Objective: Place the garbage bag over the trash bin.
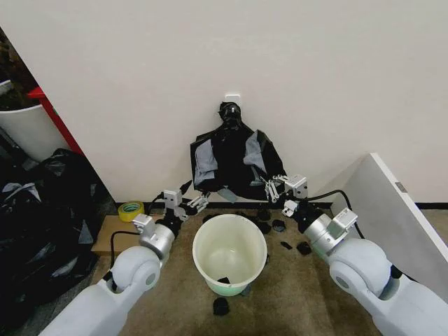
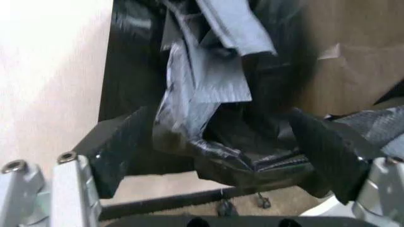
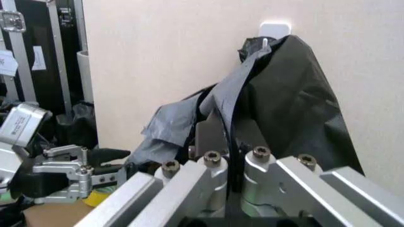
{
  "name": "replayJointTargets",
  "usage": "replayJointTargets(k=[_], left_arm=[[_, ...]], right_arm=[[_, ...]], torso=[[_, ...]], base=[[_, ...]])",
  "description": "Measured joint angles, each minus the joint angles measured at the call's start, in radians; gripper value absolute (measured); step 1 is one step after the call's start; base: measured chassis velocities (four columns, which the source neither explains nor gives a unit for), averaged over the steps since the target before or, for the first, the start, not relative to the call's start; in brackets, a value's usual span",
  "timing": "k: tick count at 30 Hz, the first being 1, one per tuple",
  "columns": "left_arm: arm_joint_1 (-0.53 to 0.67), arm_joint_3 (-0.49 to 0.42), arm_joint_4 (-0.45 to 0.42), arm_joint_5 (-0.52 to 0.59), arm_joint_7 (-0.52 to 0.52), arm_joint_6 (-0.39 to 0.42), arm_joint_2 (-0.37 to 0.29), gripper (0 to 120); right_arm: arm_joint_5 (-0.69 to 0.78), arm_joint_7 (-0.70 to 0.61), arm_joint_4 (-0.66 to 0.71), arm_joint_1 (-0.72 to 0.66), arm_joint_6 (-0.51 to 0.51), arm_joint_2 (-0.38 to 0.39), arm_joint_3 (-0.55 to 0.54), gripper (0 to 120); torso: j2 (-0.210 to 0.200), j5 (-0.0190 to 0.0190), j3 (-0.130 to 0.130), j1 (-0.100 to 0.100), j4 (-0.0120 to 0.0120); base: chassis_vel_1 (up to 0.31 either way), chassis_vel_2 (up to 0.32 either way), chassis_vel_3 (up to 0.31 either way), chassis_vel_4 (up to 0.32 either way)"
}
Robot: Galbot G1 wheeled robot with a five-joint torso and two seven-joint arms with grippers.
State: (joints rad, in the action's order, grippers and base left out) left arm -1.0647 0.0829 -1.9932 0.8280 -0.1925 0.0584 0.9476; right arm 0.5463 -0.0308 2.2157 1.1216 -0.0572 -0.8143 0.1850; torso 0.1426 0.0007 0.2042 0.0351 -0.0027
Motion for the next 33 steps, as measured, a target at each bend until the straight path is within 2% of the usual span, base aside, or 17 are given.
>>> replayJointTargets(k=[4, 8, 10, 12, 14, 15, 19, 20, 24, 25, 31, 33], left_arm=[[0.017, -0.002, -0.002, 0.062, -0.032, 0.033, 0.009, 91], [0.04, -0.001, -0.006, 0.169, -0.095, 0.085, 0.034, 88], [0.047, 0.003, -0.008, 0.209, -0.119, 0.103, 0.042, 78], [0.049, 0.003, -0.008, 0.22, -0.125, 0.108, 0.044, 74], [0.051, 0.006, -0.009, 0.238, -0.135, 0.116, 0.046, 66], [0.051, 0.006, -0.009, 0.241, -0.137, 0.118, 0.046, 66], [0.047, 0.003, -0.009, 0.236, -0.159, 0.122, 0.049, 46], [0.047, 0.003, -0.009, 0.236, -0.159, 0.122, 0.049, 46], [0.052, -0.009, -0.008, 0.246, -0.181, 0.136, 0.062, 29], [0.052, -0.009, -0.008, 0.246, -0.181, 0.136, 0.062, 29], [0.071, -0.013, 0.002, 0.286, -0.203, 0.155, 0.086, 3], [0.071, -0.011, 0.002, 0.287, -0.204, 0.155, 0.086, 0]], right_arm=[[0.0, 0.0, 0.0, 0.002, 0.0, 0.001, 0.001, 0], [0.003, 0.0, 0.001, -0.003, 0.0, 0.009, 0.001, 0], [0.005, -0.001, 0.001, -0.006, -0.001, 0.015, 0.001, 0], [0.006, -0.001, 0.001, -0.006, -0.001, 0.017, 0.001, 0], [0.009, -0.001, 0.002, -0.007, -0.001, 0.02, 0.002, 0], [0.009, -0.001, 0.003, -0.007, -0.001, 0.021, 0.002, 0], [0.011, -0.002, 0.003, -0.01, -0.001, 0.019, 0.003, 0], [0.011, -0.002, 0.003, -0.01, -0.001, 0.019, 0.003, 0], [0.012, -0.002, 0.003, -0.008, -0.001, 0.017, 0.002, 0], [0.012, -0.002, 0.003, -0.008, -0.001, 0.017, 0.002, 0], [0.012, -0.002, 0.007, -0.003, 0.0, 0.018, 0.002, 0], [0.012, -0.002, 0.007, -0.002, 0.0, 0.017, 0.002, 0]], torso=[[0.0, 0.0, 0.0, 0.0, 0.0001], [0.0, -0.0001, 0.0, 0.0, 0.0], [0.0, -0.0001, 0.0, 0.0, 0.0], [0.0, -0.0001, 0.0, 0.0, 0.0], [0.0, -0.0001, 0.0, 0.0, 0.0], [0.0, -0.0001, 0.0, 0.0, 0.0001], [0.0, -0.0001, 0.0, 0.0, 0.0001], [0.0, -0.0001, 0.0, 0.0, 0.0001], [0.0, -0.0001, 0.0, 0.0, 0.0001], [0.0, -0.0001, 0.0, 0.0, 0.0001], [0.0, -0.0001, 0.0, 0.0, 0.0], [0.0, -0.0001, 0.0, 0.0, 0.0]], base=[[0.0, 0.0, 0.0, 0.0], [0.0, 0.0, 0.0, 0.0], [0.0, 0.0, 0.0, 0.0], [0.0, 0.0, 0.0, 0.0], [0.0, 0.0, 0.0, 0.0], [0.0, 0.0, 0.0, 0.0], [0.0, 0.0, 0.0, 0.0], [0.0, 0.0, 0.0, 0.0], [0.0, 0.0, 0.0, 0.0], [0.0, 0.0, 0.0, 0.0], [0.0, 0.0, 0.0, 0.0], [0.0, 0.0, 0.0, 0.0]])
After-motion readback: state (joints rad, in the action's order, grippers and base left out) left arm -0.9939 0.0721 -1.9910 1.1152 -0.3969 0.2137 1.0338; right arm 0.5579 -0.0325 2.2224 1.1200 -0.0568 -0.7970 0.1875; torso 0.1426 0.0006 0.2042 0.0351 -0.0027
